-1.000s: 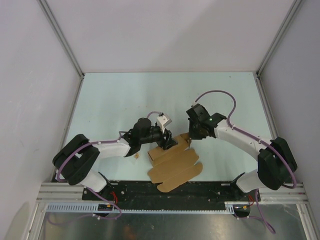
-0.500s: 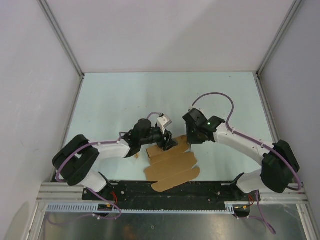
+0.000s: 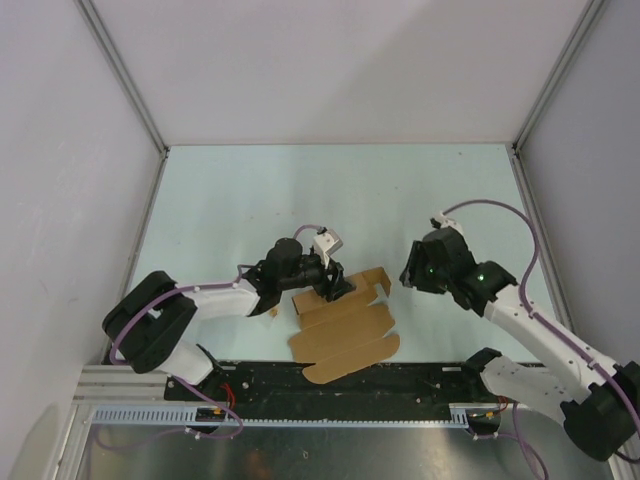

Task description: Fold the paper box

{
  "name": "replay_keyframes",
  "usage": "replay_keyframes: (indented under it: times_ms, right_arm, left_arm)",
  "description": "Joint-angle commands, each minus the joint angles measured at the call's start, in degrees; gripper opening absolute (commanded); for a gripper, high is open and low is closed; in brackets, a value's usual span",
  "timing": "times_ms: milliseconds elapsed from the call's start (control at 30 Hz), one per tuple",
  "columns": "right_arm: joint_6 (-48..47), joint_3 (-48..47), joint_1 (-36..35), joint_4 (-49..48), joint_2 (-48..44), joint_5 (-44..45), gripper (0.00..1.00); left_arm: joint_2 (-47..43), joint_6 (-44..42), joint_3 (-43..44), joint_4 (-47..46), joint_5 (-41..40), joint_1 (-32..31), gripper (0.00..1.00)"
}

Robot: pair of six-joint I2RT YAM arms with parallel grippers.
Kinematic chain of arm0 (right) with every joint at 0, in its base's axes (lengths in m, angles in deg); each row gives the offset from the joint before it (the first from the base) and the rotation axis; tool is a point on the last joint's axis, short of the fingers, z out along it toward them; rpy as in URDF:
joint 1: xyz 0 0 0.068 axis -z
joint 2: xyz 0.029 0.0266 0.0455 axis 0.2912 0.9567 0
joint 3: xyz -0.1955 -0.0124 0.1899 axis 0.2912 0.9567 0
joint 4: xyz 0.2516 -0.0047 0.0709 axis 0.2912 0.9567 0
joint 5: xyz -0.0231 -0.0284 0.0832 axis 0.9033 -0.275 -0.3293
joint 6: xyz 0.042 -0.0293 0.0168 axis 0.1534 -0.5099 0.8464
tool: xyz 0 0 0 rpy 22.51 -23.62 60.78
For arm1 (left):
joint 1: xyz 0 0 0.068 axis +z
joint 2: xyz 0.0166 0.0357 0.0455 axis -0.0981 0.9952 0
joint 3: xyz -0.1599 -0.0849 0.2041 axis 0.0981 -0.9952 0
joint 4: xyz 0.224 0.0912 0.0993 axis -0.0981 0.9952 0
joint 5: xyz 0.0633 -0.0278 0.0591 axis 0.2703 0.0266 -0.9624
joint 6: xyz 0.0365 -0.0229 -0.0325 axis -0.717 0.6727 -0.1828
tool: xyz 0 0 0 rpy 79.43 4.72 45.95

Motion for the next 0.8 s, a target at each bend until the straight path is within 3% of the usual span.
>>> replay_keyframes:
  times_ms: [0, 133, 433, 567, 767]
  right_arm:
    - [2.5, 10.6, 2.59, -5.84, -6.49, -6.96, 0.52]
    - [5.41, 18.36, 2.51, -11.38, -9.94, -14.69, 0.54]
    - [9.45, 29.95, 2.15, -23.41, -11.7, -20.94, 0.55]
    - [10.33, 33.04, 2.42, -28.26, -10.74, -22.18, 0.54]
    - [8.93, 32.61, 2.77, -27.91, -10.82, -18.93, 0.5]
  left_arm:
    - [-2.26, -0.39, -1.18, 0.42, -0.44, -0.09, 0.68]
    - [-3.05, -0.3, -0.83, 0.86, 0.09, -0.09, 0.68]
    - [-4.2, -0.39, 0.4, 2.35, 0.09, -0.09, 0.68]
    - [-4.02, -0.38, 0.32, 2.61, 0.09, -0.09, 0.68]
    - [-7.26, -0.65, 0.66, 4.8, -1.66, -0.09, 0.69]
